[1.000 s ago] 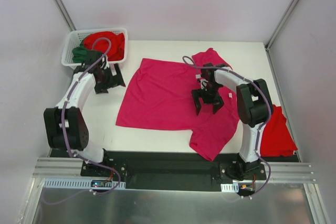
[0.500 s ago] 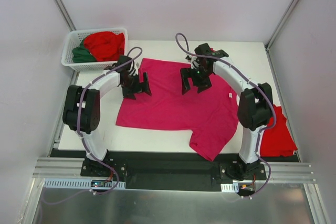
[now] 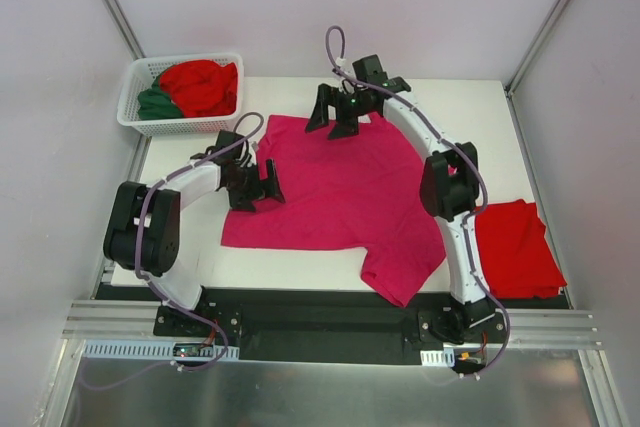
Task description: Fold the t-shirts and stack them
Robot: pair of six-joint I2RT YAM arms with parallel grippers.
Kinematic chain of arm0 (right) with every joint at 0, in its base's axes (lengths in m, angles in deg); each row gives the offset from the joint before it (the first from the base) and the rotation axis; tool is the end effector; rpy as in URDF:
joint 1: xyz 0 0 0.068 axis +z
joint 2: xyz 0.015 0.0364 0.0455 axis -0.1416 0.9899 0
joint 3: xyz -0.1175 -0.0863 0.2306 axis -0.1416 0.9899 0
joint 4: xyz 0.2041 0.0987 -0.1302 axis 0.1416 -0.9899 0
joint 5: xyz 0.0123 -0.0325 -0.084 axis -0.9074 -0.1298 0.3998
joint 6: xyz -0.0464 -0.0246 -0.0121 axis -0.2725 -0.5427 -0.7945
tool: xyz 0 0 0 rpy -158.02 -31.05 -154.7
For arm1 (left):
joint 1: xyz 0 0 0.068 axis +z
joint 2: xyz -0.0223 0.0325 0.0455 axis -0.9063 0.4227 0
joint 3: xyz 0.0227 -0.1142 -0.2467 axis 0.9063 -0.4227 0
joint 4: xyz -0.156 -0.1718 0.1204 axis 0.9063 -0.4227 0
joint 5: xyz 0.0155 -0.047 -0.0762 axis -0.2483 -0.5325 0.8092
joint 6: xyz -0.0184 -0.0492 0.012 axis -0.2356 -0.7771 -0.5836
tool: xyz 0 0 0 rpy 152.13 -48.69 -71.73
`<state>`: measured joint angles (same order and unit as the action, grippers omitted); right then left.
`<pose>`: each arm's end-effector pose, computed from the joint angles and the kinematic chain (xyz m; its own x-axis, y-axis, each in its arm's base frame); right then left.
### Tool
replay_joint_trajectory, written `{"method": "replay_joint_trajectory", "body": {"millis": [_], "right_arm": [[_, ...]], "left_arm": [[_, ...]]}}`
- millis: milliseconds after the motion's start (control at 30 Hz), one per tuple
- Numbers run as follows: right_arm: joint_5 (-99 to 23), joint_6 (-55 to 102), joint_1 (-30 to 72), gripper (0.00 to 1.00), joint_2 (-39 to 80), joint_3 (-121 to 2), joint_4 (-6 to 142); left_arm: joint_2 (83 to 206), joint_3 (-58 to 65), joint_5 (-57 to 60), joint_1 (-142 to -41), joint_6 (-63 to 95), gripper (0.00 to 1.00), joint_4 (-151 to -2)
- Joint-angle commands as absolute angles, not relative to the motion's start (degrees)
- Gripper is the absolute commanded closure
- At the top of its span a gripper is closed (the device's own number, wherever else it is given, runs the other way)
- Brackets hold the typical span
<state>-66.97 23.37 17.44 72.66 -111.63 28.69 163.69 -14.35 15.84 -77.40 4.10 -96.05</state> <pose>0.4624 0.2451 0.2661 -0.7245 -0.2481 -0.6431 -0.6459 0.5701 0.5078 0.3125 -0.0827 0.1732 -0.9179 -0.1679 -0.3597 0.0400 0.8624 -0.5047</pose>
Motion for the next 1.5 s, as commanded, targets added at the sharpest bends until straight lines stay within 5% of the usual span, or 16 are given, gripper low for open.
{"method": "replay_joint_trajectory", "body": {"millis": [0, 300, 500, 833, 1233, 1467], "right_arm": [[-80.2, 39.3, 18.5, 0.04, 77.5, -108.8, 48.7], [-88.0, 70.5, 24.5, 0.04, 93.5, -118.7, 88.6], [-84.1, 75.0, 25.6, 0.04, 98.5, -122.8, 101.3], [-80.8, 63.2, 25.9, 0.04, 95.1, -121.1, 92.9], [-85.1, 74.8, 27.5, 0.04, 96.1, -115.5, 104.9], [-85.1, 57.3, 27.0, 0.04, 87.9, -107.9, 83.4]], "left_arm": [[159.8, -18.6, 15.1, -77.7, 4.2, 0.01, -98.2], [158.1, -19.9, 14.6, -77.7, 4.6, 0.01, -100.1], [158.6, -19.5, 14.2, -77.7, 4.4, 0.01, -100.2], [158.5, -20.9, 14.4, -77.8, 4.5, 0.01, -100.3], [158.6, -20.4, 12.7, -77.9, 5.2, 0.01, -100.6], [158.5, -8.9, 9.8, -76.3, 7.1, 0.01, -104.5]]}}
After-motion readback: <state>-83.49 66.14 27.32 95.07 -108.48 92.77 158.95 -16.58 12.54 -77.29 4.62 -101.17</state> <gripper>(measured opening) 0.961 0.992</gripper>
